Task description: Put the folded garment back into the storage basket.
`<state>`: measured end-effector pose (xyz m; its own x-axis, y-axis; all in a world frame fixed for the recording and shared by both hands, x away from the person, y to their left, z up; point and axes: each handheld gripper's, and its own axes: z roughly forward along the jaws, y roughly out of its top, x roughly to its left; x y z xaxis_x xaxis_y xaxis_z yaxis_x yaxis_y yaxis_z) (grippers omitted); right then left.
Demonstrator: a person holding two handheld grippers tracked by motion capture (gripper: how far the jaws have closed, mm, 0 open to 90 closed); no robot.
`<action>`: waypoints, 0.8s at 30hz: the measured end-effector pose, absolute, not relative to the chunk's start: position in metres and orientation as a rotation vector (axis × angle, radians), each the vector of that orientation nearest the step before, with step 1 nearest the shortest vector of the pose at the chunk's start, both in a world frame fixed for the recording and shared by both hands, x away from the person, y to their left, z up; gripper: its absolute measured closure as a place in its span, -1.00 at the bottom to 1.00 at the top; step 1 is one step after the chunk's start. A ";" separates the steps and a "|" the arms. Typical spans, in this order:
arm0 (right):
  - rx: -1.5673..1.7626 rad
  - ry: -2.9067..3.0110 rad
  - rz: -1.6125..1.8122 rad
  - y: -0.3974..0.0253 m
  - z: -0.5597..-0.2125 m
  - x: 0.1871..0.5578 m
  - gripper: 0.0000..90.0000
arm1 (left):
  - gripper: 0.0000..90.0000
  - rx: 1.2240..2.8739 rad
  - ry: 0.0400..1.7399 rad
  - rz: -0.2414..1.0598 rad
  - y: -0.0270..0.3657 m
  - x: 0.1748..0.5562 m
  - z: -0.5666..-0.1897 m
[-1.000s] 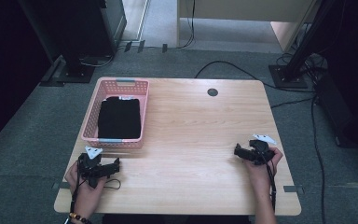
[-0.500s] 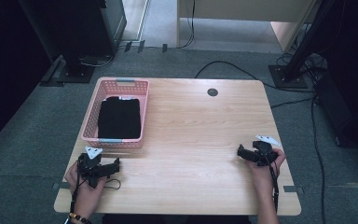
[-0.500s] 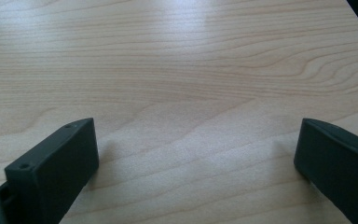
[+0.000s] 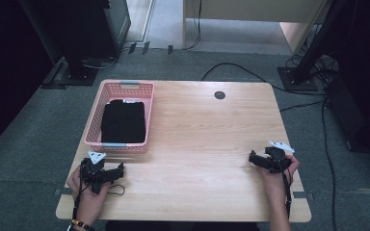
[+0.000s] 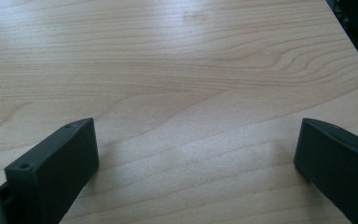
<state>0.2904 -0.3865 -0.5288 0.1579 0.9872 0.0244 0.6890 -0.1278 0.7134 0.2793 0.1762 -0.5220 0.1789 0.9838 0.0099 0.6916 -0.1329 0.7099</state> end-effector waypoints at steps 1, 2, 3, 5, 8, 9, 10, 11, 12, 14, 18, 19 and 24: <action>1.883 1.588 0.693 -0.387 -0.529 0.290 -1.00 | -1.00 1.892 1.572 0.666 0.176 0.279 -0.522; 1.885 1.587 0.693 -0.387 -0.529 0.290 -1.00 | -1.00 1.892 1.572 0.666 0.176 0.279 -0.522; 1.888 1.584 0.693 -0.387 -0.529 0.290 -1.00 | -1.00 1.892 1.572 0.666 0.176 0.279 -0.522; 1.884 1.586 0.693 -0.388 -0.529 0.289 -1.00 | -1.00 1.892 1.572 0.666 0.176 0.279 -0.522; 1.884 1.588 0.693 -0.390 -0.529 0.287 -1.00 | -1.00 1.892 1.572 0.666 0.176 0.279 -0.522; 1.884 1.588 0.693 -0.390 -0.529 0.287 -1.00 | -1.00 1.892 1.572 0.666 0.176 0.279 -0.522; 1.885 1.587 0.694 -0.391 -0.529 0.286 -1.00 | -1.00 1.892 1.572 0.666 0.176 0.279 -0.522; 1.882 1.590 0.693 -0.392 -0.529 0.285 -1.00 | -1.00 1.892 1.572 0.666 0.176 0.279 -0.522; 1.882 1.590 0.693 -0.392 -0.529 0.284 -1.00 | -1.00 1.892 1.572 0.666 0.176 0.279 -0.522; 1.883 1.588 0.693 -0.393 -0.529 0.283 -1.00 | -1.00 1.892 1.572 0.666 0.176 0.279 -0.522; 1.885 1.586 0.692 -0.395 -0.529 0.280 -1.00 | -1.00 1.892 1.572 0.666 0.176 0.279 -0.522; 1.882 1.588 0.692 -0.396 -0.529 0.280 -1.00 | -1.00 1.892 1.572 0.666 0.176 0.279 -0.522; 1.883 1.587 0.693 -0.397 -0.529 0.277 -1.00 | -1.00 1.892 1.572 0.666 0.176 0.279 -0.522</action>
